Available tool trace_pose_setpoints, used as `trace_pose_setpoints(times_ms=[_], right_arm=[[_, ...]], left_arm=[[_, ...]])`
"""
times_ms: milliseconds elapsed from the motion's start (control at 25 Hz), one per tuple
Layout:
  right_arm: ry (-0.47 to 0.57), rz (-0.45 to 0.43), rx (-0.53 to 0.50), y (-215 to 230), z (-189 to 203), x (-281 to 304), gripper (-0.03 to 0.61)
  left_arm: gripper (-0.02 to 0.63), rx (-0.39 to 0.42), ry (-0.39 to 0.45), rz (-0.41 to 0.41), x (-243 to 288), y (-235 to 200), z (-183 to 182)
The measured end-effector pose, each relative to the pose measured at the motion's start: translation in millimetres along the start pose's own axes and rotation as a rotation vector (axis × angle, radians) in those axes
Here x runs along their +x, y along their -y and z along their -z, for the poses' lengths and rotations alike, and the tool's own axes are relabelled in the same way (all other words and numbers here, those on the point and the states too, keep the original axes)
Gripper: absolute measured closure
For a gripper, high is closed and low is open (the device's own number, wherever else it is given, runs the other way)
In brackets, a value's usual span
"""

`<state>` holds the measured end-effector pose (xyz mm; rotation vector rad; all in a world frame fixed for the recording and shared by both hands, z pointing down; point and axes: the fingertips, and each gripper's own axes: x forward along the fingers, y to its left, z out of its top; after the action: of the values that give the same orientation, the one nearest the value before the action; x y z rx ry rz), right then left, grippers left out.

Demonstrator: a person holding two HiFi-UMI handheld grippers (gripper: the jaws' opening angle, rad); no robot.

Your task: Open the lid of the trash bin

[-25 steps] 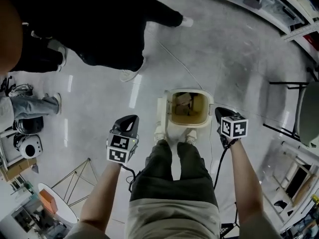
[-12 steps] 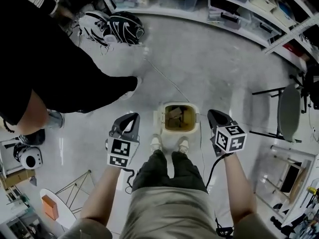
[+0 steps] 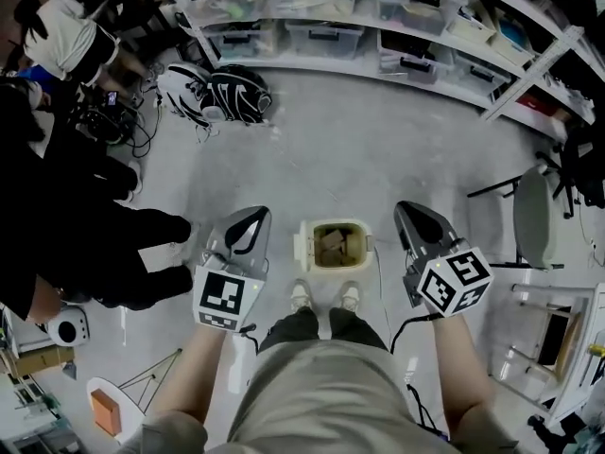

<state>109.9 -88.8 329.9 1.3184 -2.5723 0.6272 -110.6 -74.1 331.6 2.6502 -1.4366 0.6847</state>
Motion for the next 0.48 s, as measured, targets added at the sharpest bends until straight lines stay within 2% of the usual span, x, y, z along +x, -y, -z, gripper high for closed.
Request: trace_pose_setpoints(times_ms=[120,240,280,480], right_arm=[[0.065,-0.015,-0.044,-19.9,-36.9,-18.9,0.575],[0.136,-0.030,-0.085,-39.6,-71.9,-39.4,0.575],[0.158,-0.032,-0.099,-45.9,-82.1,-46.0,0.575],[0.251,-0.042,-0.155,-70.8,-123.4,-76.5,0.575]], left_arm=[[0.612,0.010,0.057,-0.011,-13.3,-4.1,-30.6],[0.612,-0.059,0.168,-0.073,-32.8,-12.5,-66.8],[0.612,-0.060,0.192,-0.087,-39.6,-14.6,-77.0],[0.612,0.044,0.234,-0.069,-61.0,-3.3,-117.5]])
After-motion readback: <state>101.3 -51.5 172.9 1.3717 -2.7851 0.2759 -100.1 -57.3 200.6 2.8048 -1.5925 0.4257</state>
